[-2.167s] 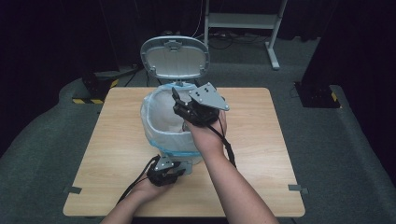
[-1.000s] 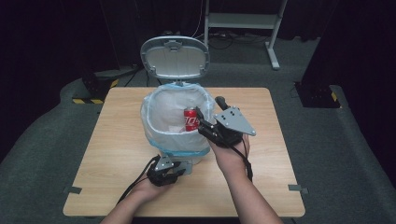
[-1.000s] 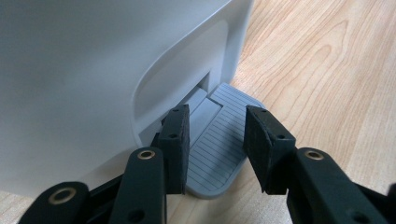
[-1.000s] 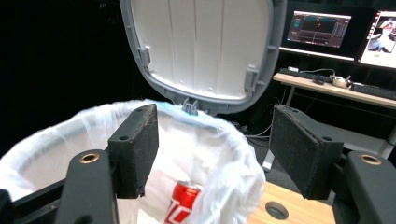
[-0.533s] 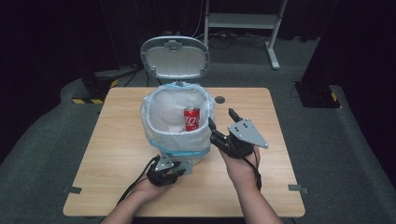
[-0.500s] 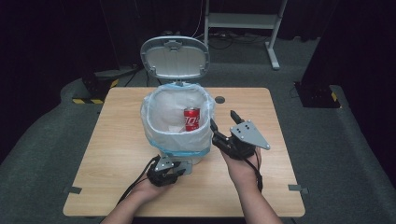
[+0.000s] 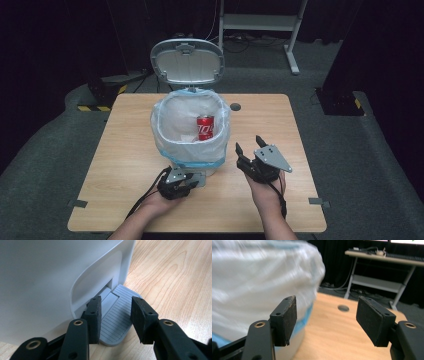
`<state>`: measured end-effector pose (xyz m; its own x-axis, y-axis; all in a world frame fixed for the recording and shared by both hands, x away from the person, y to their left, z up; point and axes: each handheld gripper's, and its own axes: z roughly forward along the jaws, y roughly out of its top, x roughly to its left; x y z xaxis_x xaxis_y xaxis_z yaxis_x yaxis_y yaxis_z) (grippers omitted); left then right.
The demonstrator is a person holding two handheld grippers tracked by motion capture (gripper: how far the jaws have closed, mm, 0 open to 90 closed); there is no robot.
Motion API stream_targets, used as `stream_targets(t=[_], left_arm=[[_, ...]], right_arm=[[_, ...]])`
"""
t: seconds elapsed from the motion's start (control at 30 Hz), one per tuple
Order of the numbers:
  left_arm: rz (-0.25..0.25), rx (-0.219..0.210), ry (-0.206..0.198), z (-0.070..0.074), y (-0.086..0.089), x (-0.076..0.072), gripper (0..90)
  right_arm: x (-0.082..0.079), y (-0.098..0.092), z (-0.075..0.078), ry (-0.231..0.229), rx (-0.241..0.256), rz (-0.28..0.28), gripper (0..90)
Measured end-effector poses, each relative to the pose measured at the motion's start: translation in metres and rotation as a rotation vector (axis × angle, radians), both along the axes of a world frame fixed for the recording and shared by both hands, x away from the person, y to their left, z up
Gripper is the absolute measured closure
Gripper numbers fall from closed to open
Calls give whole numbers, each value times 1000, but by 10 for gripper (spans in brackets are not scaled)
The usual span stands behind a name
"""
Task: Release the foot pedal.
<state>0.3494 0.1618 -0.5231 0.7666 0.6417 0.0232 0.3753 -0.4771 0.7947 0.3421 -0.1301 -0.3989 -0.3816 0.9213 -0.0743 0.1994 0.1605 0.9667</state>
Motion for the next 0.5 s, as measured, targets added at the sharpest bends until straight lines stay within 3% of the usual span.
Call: stream_targets(t=[0.1, 0.13, 0.17, 0.2, 0.3, 0.37, 0.4, 0.5], left_arm=[[1, -1, -1, 0, 0, 0, 605], [1, 1, -3, 0, 0, 0, 604], [1, 1, -3, 0, 0, 0, 605], [-2, -2, 1, 0, 0, -1, 605], [-1, -1, 0, 0, -1, -1, 605], [-1, 2, -2, 0, -1, -1, 605], [-1, 2, -2, 0, -1, -1, 604], [5, 9, -17, 0, -2, -3, 603]], right_arm=[[2, -6, -17, 39, -9, -17, 328], [3, -10, -28, 71, -14, -30, 328], [3, -10, -28, 71, -14, -30, 328], [5, -14, -40, 101, -23, -45, 328], [8, -18, -51, 131, -30, -58, 328], [15, -26, -68, 195, -33, -76, 327], [15, -26, -68, 195, -33, -76, 327], [22, -35, -84, 272, -25, -98, 320]])
